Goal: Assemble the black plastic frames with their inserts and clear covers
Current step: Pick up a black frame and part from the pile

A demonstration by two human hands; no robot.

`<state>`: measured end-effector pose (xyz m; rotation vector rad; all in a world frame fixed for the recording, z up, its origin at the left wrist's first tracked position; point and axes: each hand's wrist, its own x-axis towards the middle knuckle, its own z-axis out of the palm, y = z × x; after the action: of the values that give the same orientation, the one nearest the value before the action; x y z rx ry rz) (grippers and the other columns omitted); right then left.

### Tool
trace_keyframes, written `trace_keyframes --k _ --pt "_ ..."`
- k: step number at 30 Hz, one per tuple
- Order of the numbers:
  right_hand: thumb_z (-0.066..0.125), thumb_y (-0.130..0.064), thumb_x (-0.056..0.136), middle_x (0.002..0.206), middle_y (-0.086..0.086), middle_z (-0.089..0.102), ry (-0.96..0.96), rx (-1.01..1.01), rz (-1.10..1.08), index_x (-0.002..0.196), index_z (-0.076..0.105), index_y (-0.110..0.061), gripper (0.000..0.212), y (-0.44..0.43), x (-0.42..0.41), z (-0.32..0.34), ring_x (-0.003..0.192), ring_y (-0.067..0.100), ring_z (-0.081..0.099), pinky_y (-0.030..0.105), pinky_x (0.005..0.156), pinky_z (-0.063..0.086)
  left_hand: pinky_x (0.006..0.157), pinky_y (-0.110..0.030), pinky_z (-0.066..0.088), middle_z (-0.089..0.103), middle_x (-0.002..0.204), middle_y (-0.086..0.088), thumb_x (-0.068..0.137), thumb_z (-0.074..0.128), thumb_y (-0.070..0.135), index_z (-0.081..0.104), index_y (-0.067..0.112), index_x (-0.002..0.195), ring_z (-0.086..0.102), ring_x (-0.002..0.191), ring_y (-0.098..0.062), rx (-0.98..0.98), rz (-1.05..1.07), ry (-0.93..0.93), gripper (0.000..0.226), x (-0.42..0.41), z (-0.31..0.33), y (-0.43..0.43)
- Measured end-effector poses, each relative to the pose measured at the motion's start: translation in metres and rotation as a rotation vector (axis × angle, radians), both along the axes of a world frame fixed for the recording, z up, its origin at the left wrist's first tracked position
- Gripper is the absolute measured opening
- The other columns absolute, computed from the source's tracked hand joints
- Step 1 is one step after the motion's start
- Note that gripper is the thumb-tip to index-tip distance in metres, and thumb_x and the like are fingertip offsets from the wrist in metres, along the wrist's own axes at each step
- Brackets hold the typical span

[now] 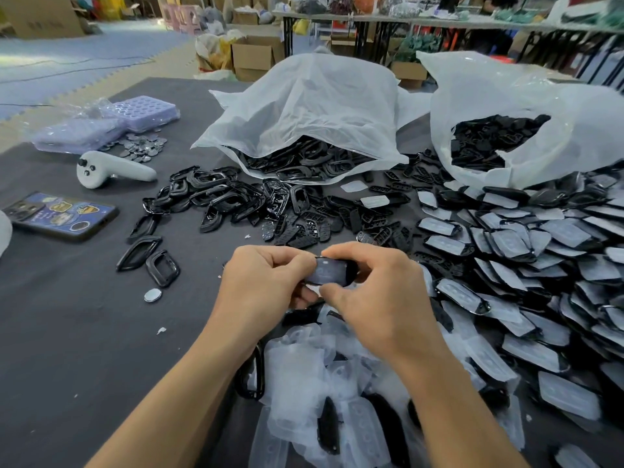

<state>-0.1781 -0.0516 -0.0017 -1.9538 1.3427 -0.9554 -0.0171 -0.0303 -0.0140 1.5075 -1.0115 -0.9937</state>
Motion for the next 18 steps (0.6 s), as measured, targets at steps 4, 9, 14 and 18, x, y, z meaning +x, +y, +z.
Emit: trace_keyframes --k 4,9,14,18 --pt "0.087 -0.018 0.076 0.085 -0.025 0.07 0.124 -0.012 -0.168 0.11 0.078 -0.032 0.038 -0.023 -0.036 0.013 0.077 -0.012 0.065 0.001 0.064 0.045 0.067 -0.029 0.06 0.077 0.07 0.008 0.081 0.073 0.037 0.08 0.043 0.08 0.074 0.064 -0.011 -0.075 0.139 -0.183 0.009 0.006 -0.006 -0.001" --pt "0.079 -0.025 0.082 0.113 0.013 0.073 0.233 0.009 -0.551 0.139 0.062 -0.021 0.059 -0.05 -0.072 0.035 0.111 0.034 0.064 0.044 0.103 0.051 0.062 -0.009 0.044 0.072 0.078 0.034 0.087 0.073 0.034 0.077 0.046 0.089 0.067 0.076 0.006 -0.079 0.332 -0.472 0.013 0.023 -0.009 -0.004" --pt "0.069 -0.011 0.087 0.096 -0.001 0.078 0.283 0.001 -0.275 0.106 0.08 -0.029 0.029 -0.054 -0.01 0.033 0.08 0.02 0.07 0.033 0.085 0.06 0.106 -0.025 0.038 0.07 0.129 0.007 0.094 0.063 0.012 0.07 0.032 0.13 0.059 0.122 -0.018 -0.068 0.263 -0.653 0.042 0.038 -0.016 -0.025" --pt "0.065 -0.008 0.09 0.099 0.006 0.078 0.372 0.097 -0.034 0.1 0.081 -0.029 0.028 -0.064 0.037 0.018 0.09 0.027 0.072 0.04 0.089 0.06 0.105 -0.032 0.04 0.07 0.132 0.0 0.096 0.06 0.011 0.072 0.029 0.13 0.055 0.128 -0.023 -0.032 0.238 -0.729 0.04 0.05 -0.024 -0.037"
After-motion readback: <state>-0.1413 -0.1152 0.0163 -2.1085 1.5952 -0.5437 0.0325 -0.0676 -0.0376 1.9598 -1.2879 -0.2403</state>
